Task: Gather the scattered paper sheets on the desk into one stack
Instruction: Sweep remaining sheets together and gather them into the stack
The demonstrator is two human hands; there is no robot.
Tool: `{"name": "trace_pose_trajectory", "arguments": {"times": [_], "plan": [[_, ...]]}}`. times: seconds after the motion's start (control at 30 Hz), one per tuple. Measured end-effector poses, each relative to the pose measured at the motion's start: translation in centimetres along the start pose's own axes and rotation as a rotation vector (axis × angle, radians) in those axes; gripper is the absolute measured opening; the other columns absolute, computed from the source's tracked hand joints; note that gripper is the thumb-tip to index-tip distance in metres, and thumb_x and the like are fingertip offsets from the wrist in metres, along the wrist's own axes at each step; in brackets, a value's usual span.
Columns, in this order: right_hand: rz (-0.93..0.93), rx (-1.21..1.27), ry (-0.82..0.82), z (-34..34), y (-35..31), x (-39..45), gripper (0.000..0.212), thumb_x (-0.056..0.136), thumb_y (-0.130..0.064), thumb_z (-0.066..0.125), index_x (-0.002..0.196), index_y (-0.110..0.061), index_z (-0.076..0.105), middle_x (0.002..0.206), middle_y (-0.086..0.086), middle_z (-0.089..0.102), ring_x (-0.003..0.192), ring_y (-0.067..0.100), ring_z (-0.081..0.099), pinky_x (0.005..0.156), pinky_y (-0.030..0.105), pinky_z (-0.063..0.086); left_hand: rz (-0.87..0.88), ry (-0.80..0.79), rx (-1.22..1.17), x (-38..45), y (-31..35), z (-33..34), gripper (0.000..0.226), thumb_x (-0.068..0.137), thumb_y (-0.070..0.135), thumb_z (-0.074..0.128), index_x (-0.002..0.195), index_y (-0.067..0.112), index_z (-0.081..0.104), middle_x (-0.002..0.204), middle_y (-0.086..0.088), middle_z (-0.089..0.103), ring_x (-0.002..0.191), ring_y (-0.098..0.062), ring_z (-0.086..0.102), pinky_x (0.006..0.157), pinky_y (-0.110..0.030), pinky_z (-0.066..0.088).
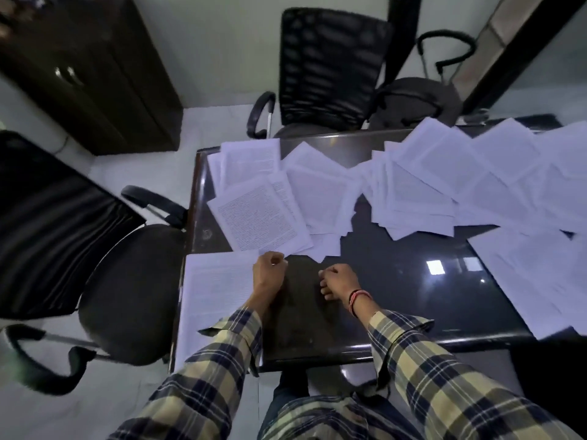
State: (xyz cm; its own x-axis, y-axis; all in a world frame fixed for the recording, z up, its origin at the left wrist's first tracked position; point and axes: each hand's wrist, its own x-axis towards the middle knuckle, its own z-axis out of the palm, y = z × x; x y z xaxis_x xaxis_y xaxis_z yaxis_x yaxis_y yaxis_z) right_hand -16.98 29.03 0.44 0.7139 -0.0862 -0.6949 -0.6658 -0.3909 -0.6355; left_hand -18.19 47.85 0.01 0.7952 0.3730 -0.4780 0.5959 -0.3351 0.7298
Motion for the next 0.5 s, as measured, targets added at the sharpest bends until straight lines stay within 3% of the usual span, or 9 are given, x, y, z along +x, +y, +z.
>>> {"name": "trace_pose_trajectory", "arguments": {"times": [0.17, 0.3, 0.5], "plan": [[-0.002, 0.164, 0.075, -10.2, 3.6, -0.2, 0.012, 0.096, -0.018, 0.063, 0.088, -0.009, 0.066, 0.073, 0.009, 0.069, 0.060, 0.021, 0.064, 0.060, 0.035, 0.058, 0.063, -0.179, 0.049, -3.0, 5.4, 9.5, 0.017, 0.088, 0.015, 0.070, 0.103, 0.014, 0.077, 0.098, -0.003, 0.077, 0.091, -0.020, 0.070, 0.080, -0.028, 0.054], [-0.007, 0.256, 0.129, -19.1, 7.2, -0.9, 0.012, 0.094, -0.018, 0.064, 0.084, -0.011, 0.066, 0.073, 0.009, 0.068, 0.059, 0.022, 0.063, 0.057, 0.034, 0.056, 0.036, -0.264, -0.072, -7.0, 10.0, 17.3, 0.018, 0.091, 0.013, 0.070, 0.108, 0.010, 0.074, 0.080, -0.006, 0.073, 0.066, -0.015, 0.065, 0.057, -0.026, 0.051], [-0.018, 0.394, 0.218, -31.7, 12.6, -2.1, 0.014, 0.094, -0.012, 0.057, 0.085, -0.010, 0.068, 0.072, 0.010, 0.065, 0.056, 0.021, 0.059, 0.051, 0.028, 0.049, -0.045, -0.431, -0.253, -12.9, 15.8, 27.3, 0.008, 0.089, 0.004, 0.070, 0.096, 0.006, 0.073, 0.081, -0.010, 0.065, 0.068, -0.015, 0.061, 0.052, -0.025, 0.045]]}}
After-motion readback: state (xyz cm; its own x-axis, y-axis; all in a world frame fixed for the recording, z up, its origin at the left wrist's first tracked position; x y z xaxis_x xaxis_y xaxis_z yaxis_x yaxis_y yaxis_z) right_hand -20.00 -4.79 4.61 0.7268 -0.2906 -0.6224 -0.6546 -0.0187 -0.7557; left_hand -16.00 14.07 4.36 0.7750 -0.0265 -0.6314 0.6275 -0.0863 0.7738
